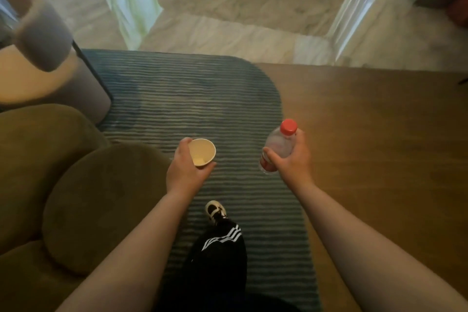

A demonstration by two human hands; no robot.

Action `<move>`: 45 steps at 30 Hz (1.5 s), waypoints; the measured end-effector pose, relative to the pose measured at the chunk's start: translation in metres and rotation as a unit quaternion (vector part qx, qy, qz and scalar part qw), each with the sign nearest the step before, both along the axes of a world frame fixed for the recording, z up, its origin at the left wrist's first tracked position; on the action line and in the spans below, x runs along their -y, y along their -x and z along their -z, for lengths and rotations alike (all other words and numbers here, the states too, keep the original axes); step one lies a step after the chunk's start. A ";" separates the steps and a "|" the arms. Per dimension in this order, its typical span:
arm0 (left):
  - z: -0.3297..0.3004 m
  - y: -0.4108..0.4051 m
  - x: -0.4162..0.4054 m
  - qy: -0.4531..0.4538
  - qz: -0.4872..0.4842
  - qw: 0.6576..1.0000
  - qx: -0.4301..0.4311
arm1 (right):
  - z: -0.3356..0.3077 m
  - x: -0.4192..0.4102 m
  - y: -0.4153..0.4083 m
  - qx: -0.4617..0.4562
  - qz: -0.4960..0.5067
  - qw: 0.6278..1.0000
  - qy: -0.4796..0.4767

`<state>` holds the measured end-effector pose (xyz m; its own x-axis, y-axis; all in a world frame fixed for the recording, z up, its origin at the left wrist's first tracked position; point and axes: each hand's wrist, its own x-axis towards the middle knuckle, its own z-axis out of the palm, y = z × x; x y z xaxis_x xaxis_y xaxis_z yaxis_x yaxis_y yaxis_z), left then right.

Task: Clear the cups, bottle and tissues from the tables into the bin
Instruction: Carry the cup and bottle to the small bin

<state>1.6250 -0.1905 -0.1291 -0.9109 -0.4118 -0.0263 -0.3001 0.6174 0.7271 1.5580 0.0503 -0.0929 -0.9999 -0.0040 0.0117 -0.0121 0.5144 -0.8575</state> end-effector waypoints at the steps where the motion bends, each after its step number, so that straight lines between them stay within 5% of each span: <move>1: -0.001 0.028 0.011 -0.001 -0.009 1.000 0.001 | 0.000 0.012 0.032 -0.003 -0.008 1.000 -0.002; 18: -0.058 0.406 0.151 -0.018 -0.090 0.996 0.012 | -0.019 0.162 0.452 0.014 -0.078 0.997 -0.009; 30: -0.059 0.711 0.245 -0.010 -0.257 0.966 -0.013 | -0.019 0.291 0.816 0.022 -0.167 0.986 0.005; 45: -0.017 0.916 0.443 0.002 -0.408 0.913 -0.019 | 0.015 0.548 1.077 0.047 -0.301 0.952 0.010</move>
